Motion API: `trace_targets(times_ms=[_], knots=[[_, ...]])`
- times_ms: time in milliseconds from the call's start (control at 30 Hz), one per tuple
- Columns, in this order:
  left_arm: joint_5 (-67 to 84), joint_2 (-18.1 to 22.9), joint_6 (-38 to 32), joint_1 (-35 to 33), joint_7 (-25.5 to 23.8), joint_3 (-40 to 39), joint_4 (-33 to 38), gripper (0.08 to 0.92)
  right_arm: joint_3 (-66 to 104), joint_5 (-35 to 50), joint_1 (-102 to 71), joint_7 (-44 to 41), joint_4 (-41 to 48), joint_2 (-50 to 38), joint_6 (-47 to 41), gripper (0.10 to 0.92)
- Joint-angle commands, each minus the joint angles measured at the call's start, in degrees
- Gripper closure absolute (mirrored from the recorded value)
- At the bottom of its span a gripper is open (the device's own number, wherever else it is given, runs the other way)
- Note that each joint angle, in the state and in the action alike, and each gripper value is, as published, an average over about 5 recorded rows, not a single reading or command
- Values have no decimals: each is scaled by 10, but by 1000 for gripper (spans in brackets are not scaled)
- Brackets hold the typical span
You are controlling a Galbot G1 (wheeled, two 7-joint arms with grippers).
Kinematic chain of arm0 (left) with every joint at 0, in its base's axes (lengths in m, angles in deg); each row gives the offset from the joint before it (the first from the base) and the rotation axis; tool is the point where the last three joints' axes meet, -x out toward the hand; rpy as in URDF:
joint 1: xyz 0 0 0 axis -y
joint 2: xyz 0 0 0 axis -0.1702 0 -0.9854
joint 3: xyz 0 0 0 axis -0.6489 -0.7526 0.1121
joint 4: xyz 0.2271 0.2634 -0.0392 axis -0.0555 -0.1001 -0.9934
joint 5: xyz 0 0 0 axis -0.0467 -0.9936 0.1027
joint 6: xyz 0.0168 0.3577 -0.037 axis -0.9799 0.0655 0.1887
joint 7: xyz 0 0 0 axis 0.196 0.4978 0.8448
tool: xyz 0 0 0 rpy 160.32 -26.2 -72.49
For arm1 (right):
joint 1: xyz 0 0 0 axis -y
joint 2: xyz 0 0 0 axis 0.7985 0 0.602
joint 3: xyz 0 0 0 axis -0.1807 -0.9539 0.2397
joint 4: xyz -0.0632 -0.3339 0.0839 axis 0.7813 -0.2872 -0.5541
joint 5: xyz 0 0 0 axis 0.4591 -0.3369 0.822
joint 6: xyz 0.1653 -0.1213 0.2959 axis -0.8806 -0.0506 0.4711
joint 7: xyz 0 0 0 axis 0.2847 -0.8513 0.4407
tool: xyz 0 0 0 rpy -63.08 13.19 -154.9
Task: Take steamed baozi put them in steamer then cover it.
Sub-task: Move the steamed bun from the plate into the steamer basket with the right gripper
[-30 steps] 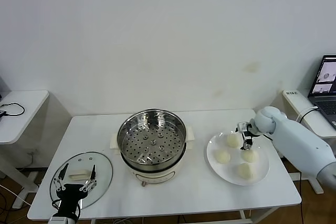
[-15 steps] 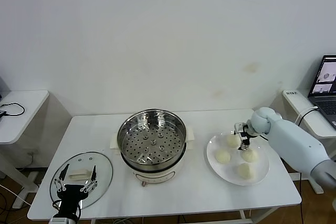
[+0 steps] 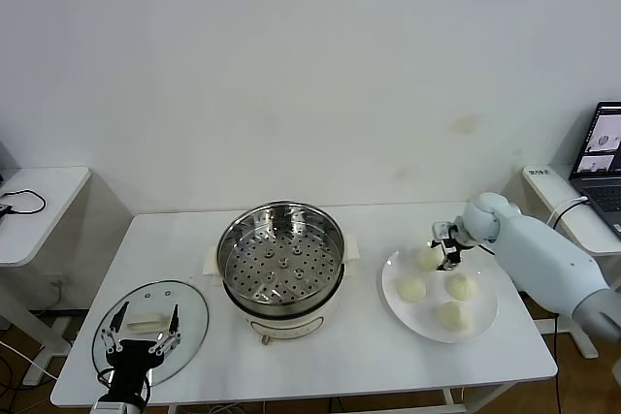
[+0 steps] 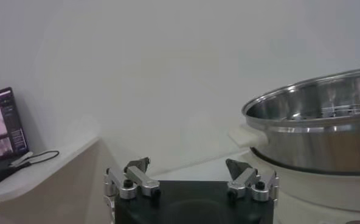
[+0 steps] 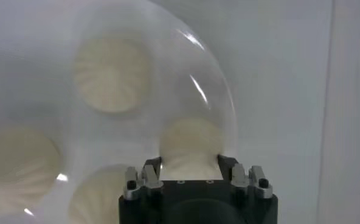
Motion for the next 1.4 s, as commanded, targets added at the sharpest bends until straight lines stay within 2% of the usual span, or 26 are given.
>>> trace_targets(times_ms=[33, 333, 600, 867, 1133, 1400], knots=[[0, 0, 0, 0, 0, 0, 0, 177, -9, 20, 17, -4, -16, -7, 1, 441], [1, -2, -2, -1, 0, -1, 1, 177, -42, 95, 65, -9, -96, -49, -15, 465], [5, -6, -2, 2, 0, 0, 2, 177, -125, 215, 198, -19, -182, -72, -43, 457], [7, -8, -2, 8, -1, -1, 2, 177, -224, 274, 347, -19, -181, 0, -46, 457], [16, -12, -1, 11, -2, 9, -4, 177, -268, 314, 387, 9, -160, 114, -15, 457], [22, -17, 0, 11, -4, 23, -3, 177, -327, 287, 367, 47, -164, 200, 65, 457]])
